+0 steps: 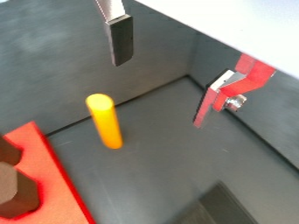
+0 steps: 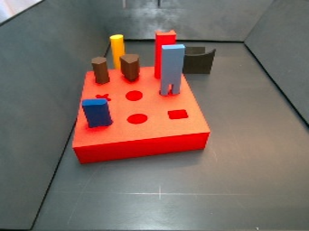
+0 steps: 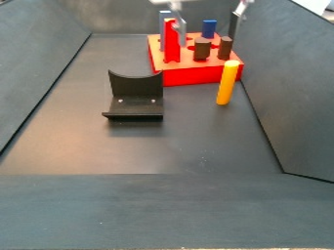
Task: Pick up the oval object. Move up. Move to above the board. Insert the oval object.
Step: Pick up the oval object.
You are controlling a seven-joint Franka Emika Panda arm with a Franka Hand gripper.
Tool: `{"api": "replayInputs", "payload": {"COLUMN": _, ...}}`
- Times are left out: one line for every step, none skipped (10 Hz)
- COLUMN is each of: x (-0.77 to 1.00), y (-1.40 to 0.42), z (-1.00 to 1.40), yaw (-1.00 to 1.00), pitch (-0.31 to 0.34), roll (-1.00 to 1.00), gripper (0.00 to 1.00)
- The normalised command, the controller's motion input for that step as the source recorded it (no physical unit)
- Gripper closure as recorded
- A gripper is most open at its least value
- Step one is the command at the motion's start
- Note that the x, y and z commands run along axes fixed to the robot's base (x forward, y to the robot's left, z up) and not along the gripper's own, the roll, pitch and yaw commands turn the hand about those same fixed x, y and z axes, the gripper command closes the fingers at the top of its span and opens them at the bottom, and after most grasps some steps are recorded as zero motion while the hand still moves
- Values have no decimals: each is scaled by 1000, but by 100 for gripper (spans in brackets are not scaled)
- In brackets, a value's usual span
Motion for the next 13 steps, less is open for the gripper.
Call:
{"api": "replayInputs", "payload": {"x": -906, "y": -43, "z": -431, "yaw": 349, "pitch": -109, "roll": 106, "gripper": 0}}
{"api": "replayInputs", "payload": {"x": -769, "y": -229, "z": -286, "yaw": 489, "pitch": -107, "roll": 69, "gripper": 0}}
{"api": "replayInputs", "payload": {"x": -749, "y": -369, "z": 0, "yaw": 317, "pitch": -227, "roll": 24, "gripper": 0}}
{"api": "replayInputs", "payload": {"x": -503, "y": -326, "z": -80, "yaw": 0, "pitch": -221, "roll": 9, "gripper": 0}}
{"api": "replayInputs", "payload": {"x": -363, "y": -271, "z": -163, "yaw": 0, "pitch": -140, "roll": 94, "gripper": 0}}
{"api": "replayInputs", "payload": {"x": -371, "y": -274, "z": -269, "yaw": 0, "pitch": -193, "roll": 166, "gripper": 0}}
{"api": "replayInputs", "payload": {"x": -231, "y": -143, "z": -303, "yaw": 60, "pitch": -154, "roll": 173, "gripper": 0}}
{"api": "replayInputs", "payload": {"x": -54, "y": -100, "z": -271, "yaw": 106, "pitch": -90, "roll": 150, "gripper": 0}}
{"api": "replayInputs", "payload": {"x": 34, "y": -37, "z": -197, "yaw": 191, "pitch": 0, "roll": 173, "gripper": 0}}
{"api": "replayInputs", "payload": {"x": 0, "y": -46, "z": -140, "yaw": 374, "pitch": 19, "roll": 254, "gripper": 0}}
{"api": "replayInputs", "payload": {"x": 0, "y": -57, "z": -254, "yaw": 409, "pitch": 0, "roll": 250, "gripper": 0}}
{"api": "replayInputs", "payload": {"x": 0, "y": -49, "z": -346, "yaw": 314, "pitch": 0, "roll": 204, "gripper": 0}}
{"api": "replayInputs", "payload": {"x": 0, "y": 0, "z": -306, "yaw": 106, "pitch": 16, "roll": 190, "gripper": 0}}
